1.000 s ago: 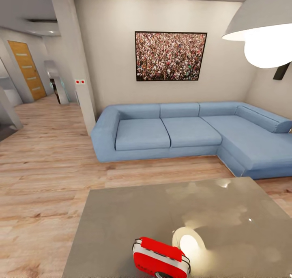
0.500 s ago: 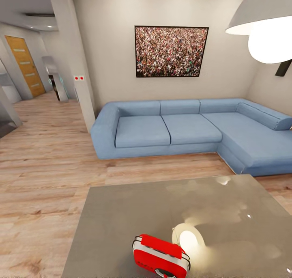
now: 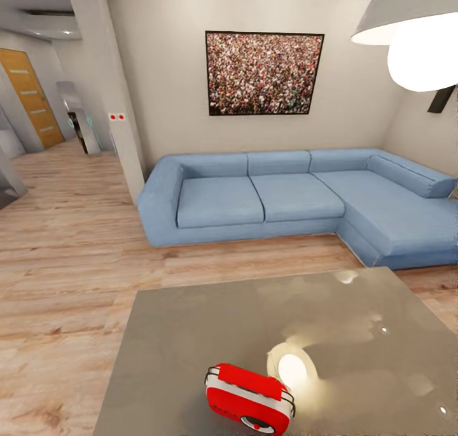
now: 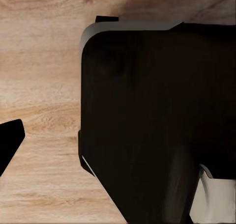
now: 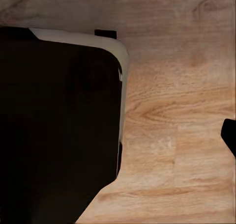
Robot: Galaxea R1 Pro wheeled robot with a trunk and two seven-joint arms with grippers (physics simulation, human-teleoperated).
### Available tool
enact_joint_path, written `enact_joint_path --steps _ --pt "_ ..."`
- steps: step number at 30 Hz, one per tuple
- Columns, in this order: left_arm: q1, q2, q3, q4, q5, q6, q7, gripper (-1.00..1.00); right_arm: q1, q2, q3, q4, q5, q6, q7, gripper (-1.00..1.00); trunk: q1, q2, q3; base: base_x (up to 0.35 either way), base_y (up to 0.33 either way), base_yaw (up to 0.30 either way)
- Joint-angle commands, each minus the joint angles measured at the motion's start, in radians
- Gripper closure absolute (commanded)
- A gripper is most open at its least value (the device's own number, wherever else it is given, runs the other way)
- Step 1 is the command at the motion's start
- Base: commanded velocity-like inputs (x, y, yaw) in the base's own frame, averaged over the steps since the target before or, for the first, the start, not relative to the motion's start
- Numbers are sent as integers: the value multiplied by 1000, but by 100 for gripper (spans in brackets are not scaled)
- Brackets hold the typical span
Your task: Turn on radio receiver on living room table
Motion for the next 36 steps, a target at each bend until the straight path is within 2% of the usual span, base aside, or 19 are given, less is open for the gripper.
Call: enact_joint_path --steps 1,5,10,17,20,21,24,25,31,36 --pt "0 0 0 -9 0 0 -1 -100 0 -1 0 -22 2 15 0 -100 0 0 -2 0 0 -78" --pt "0 -1 0 -42 0 0 -7 -100 0 -5 1 -122 7 71 -2 -100 0 0 -8 0 0 -78" --pt "0 -2 2 -62 0 0 -10 -100 0 -26 0 -257 10 135 -1 -100 0 0 -16 0 0 -78" --pt "0 -3 3 -67 0 0 -11 -100 0 -39 -1 -459 10 283 1 -100 0 0 -28 0 0 -78" --pt "0 -5 4 -68 0 0 -11 -100 0 -41 -1 -550 10 355 2 -100 0 0 -32 0 0 -78" --pt "0 -5 4 -68 0 0 -11 -100 0 -43 -1 -607 11 399 2 -100 0 0 -34 0 0 -78" --pt "0 -5 3 -69 0 0 -11 -100 0 -46 -1 -686 12 445 2 -100 0 0 -39 0 0 -78" --pt "0 -6 3 -69 0 0 -11 -100 0 -55 0 -760 22 484 3 -100 0 0 -41 0 0 -78" --pt "0 -7 4 -69 0 0 -5 -100 0 -58 -1 -900 112 569 4 -100 0 0 -50 0 0 -77" --pt "0 -14 4 -68 0 1 0 -100 0 -53 -2 -994 145 600 4 -100 0 0 -58 0 0 -34"
